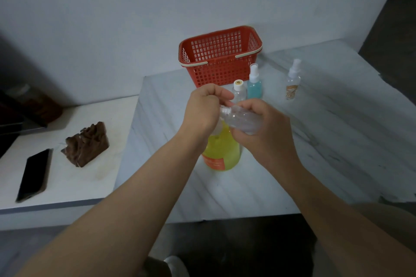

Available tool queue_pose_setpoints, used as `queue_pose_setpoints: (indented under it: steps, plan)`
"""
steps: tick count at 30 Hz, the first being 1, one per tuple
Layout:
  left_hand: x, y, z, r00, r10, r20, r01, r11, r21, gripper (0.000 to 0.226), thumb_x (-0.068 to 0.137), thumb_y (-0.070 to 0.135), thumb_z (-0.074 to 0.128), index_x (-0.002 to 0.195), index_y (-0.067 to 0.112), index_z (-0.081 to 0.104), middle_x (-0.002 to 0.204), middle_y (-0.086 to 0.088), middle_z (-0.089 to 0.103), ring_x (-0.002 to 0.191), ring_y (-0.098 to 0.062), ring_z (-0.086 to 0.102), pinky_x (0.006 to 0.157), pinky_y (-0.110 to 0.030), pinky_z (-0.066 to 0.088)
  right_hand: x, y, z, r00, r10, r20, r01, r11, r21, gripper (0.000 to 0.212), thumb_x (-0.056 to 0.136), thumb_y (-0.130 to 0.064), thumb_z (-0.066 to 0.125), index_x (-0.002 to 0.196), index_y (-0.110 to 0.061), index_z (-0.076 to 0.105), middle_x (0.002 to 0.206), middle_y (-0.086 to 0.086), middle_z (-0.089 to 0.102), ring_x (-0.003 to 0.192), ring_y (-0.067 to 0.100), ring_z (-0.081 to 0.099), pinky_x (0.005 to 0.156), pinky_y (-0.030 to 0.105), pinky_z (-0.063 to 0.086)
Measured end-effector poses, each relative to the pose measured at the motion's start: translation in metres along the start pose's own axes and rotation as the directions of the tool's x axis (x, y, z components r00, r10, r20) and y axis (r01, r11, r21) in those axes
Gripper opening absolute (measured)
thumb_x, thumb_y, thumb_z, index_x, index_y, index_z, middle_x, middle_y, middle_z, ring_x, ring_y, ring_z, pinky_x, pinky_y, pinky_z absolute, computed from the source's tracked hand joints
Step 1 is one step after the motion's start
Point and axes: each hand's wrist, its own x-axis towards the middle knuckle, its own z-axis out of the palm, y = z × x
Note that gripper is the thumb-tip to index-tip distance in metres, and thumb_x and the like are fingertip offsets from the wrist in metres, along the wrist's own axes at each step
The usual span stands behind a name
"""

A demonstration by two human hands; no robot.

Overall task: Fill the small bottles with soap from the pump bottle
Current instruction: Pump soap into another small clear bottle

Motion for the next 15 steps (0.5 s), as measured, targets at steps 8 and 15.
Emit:
queue_pose_setpoints:
  steps: [8, 15]
  plan:
    - [-0.001, 0.003, 0.000, 1.000, -0.003, 0.014, 0.003, 1.000, -0.018, 0.040, 0.072, -0.014, 0.029, 0.076, 0.008, 0.062, 0.066, -0.007, 0.061, 0.061, -0.018, 0.055, 0.052, -0.024, 0.041, -0.001, 0.000, 0.001, 1.000, -0.007, -0.026, 0.007, 1.000, -0.009, 0.023, 0.067, -0.015, 0.078, 0.087, -0.021, 0.067, 0.070, -0.014, 0.059, 0.074, 0.005, 0.055, 0.058, 0.005, 0.038]
    - [0.001, -0.006, 0.004, 0.999, 0.039, -0.007, -0.039, 0.999, 0.013, 0.040, 0.072, -0.013, 0.029, 0.071, 0.010, 0.062, 0.064, -0.006, 0.059, 0.065, -0.020, 0.054, 0.061, -0.028, 0.042, -0.001, 0.006, 0.004, 1.000, 0.009, -0.001, -0.009, 1.000, -0.012, 0.023, 0.066, -0.012, 0.077, 0.083, -0.022, 0.065, 0.070, -0.008, 0.064, 0.069, 0.009, 0.056, 0.058, 0.014, 0.040]
